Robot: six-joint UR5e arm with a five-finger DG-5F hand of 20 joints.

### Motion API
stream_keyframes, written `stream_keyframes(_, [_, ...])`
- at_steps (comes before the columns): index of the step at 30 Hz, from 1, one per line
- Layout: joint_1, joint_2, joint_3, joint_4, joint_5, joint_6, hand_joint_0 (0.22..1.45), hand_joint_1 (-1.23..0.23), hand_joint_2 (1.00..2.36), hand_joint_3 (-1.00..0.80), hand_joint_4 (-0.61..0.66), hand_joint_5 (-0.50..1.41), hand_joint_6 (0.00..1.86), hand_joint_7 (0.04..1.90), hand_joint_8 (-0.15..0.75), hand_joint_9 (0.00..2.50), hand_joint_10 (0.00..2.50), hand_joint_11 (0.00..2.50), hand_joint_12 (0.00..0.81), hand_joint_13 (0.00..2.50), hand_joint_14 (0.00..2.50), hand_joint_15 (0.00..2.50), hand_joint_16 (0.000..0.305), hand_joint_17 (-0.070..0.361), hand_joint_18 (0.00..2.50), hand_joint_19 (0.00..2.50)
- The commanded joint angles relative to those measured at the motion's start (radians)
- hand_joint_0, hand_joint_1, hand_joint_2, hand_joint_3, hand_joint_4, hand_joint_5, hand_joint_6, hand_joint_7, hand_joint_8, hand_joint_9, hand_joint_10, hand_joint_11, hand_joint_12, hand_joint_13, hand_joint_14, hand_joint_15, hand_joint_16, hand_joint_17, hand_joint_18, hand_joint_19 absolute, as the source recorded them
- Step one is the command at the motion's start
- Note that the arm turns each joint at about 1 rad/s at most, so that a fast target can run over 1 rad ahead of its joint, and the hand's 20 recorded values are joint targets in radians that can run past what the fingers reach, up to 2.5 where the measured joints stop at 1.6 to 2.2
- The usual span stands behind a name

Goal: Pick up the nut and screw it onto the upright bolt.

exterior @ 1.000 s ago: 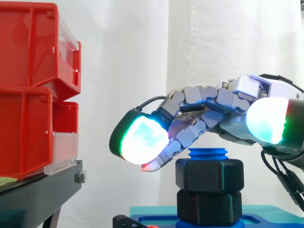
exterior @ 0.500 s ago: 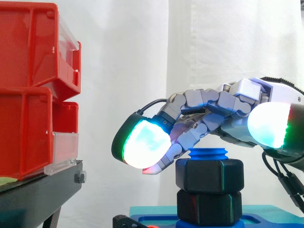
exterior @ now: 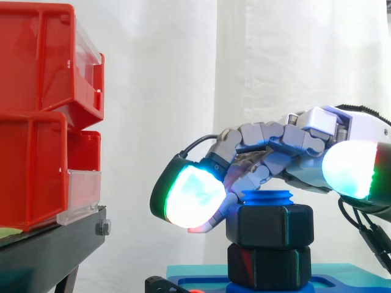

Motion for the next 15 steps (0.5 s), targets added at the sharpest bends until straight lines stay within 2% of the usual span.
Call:
stream_keyframes(1, [-0.003,0.0,-0.001,-0.01,-0.005,-0.004,0.47,-0.14,1.0,-0.5,0.22,-0.1,0.5,0.8,0.255,0.86,0.0,0.0,0.246,0.66,0.0,0.0,0.034,0.076,0.49,0.15])
stream_keyframes(5, [-0.005,0.001,-0.024,0.011,-0.007,-0.019,0.47,-0.14,1.0,-0.5,0.22,-0.1,0.5,0.8,0.255,0.86,0.0,0.0,0.246,0.66,0.0,0.0,0.034,0.076,0.49,0.15])
stream_keyframes(15, [-0.015,0.001,-0.026,0.025,-0.02,-0.019,0.47,-0.15,1.0,-0.5,0.23,-0.1,0.5,0.81,0.256,0.86,0.0,0.0,0.243,0.67,0.0,0.0,0.034,0.076,0.5,0.16])
